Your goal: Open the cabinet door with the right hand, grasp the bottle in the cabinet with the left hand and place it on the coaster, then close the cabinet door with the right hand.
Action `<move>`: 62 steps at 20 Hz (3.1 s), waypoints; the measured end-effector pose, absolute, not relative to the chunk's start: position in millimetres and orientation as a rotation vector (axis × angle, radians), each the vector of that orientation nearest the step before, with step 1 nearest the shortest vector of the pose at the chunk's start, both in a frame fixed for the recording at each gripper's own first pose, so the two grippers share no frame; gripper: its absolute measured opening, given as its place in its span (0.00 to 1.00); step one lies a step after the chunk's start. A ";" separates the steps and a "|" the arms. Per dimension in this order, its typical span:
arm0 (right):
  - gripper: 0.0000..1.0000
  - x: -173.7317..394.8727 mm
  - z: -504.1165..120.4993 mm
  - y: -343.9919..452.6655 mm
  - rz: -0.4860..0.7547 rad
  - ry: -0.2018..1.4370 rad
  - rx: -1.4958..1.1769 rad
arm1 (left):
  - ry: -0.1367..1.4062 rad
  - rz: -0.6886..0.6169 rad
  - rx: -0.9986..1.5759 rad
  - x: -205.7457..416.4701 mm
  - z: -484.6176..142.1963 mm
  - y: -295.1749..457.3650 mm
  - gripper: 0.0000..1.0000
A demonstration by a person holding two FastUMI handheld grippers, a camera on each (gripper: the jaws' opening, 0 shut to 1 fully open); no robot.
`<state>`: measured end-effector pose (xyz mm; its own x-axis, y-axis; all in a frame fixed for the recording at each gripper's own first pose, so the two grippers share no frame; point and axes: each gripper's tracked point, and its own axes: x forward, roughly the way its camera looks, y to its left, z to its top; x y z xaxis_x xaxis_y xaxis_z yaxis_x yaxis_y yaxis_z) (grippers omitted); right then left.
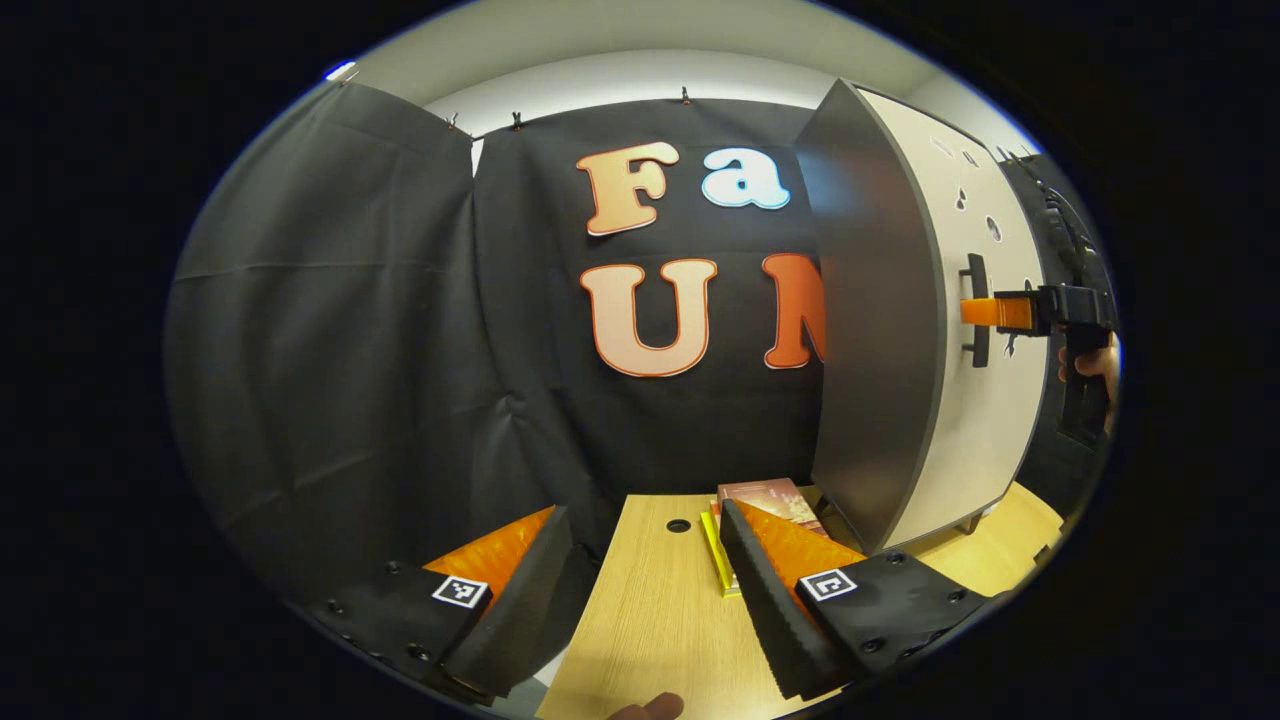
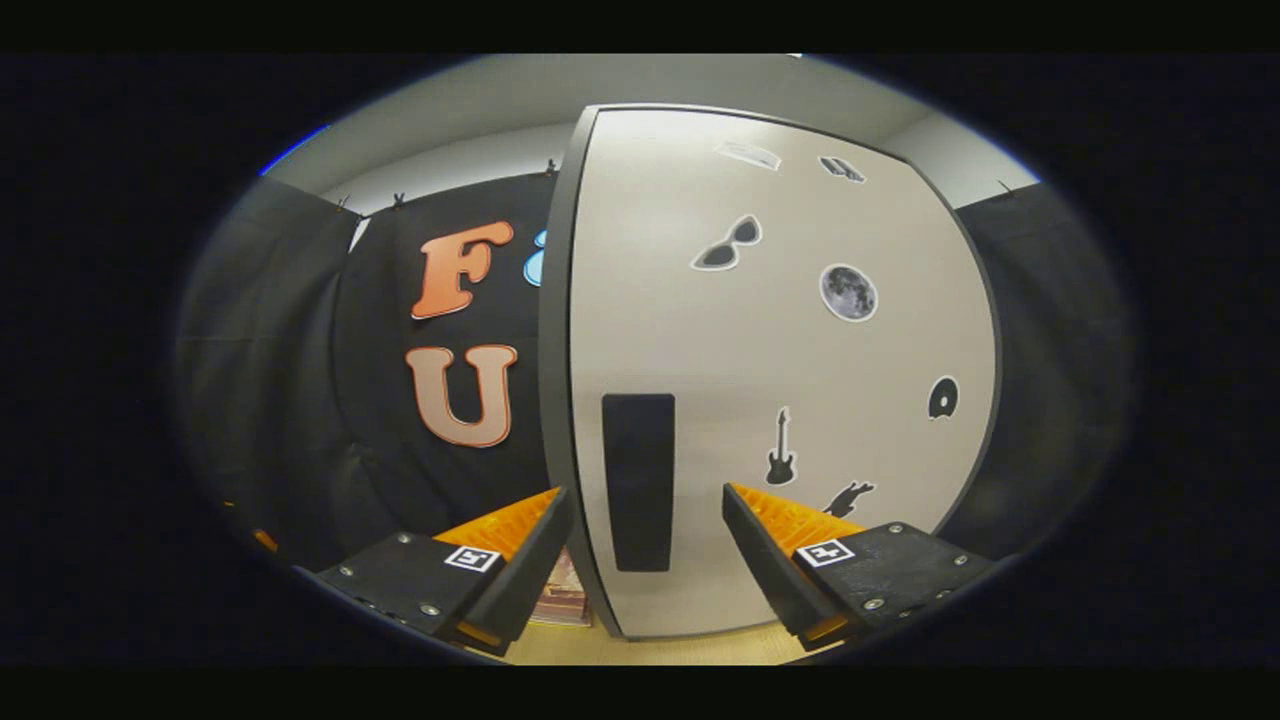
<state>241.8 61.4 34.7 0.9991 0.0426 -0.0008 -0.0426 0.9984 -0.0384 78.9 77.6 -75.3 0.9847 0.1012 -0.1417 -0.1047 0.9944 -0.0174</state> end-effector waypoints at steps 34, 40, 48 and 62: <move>0.22 180.8 34.8 33.4 0.101 -0.003 0.055 | 0.137 -0.016 0.072 -15.2 -58.3 -36.4 0.97; 0.22 172.4 35.1 19.2 0.092 -0.010 0.061 | 0.133 -0.035 0.076 -45.5 -51.1 -79.1 0.94; 0.17 164.5 37.7 -5.5 0.052 -0.030 0.053 | 0.129 -0.062 0.075 -78.6 -41.7 -136.9 1.00; 0.05 165.3 38.0 -47.9 -0.001 -0.025 0.033 | 0.145 -0.101 0.081 -100.6 -42.5 -220.4 1.00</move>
<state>165.3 -47.9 38.0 0.9997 -0.0016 0.0252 0.0008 0.9995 0.0329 -100.6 -220.4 -42.5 0.9845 -0.0945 -0.1478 0.1062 0.9917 0.0732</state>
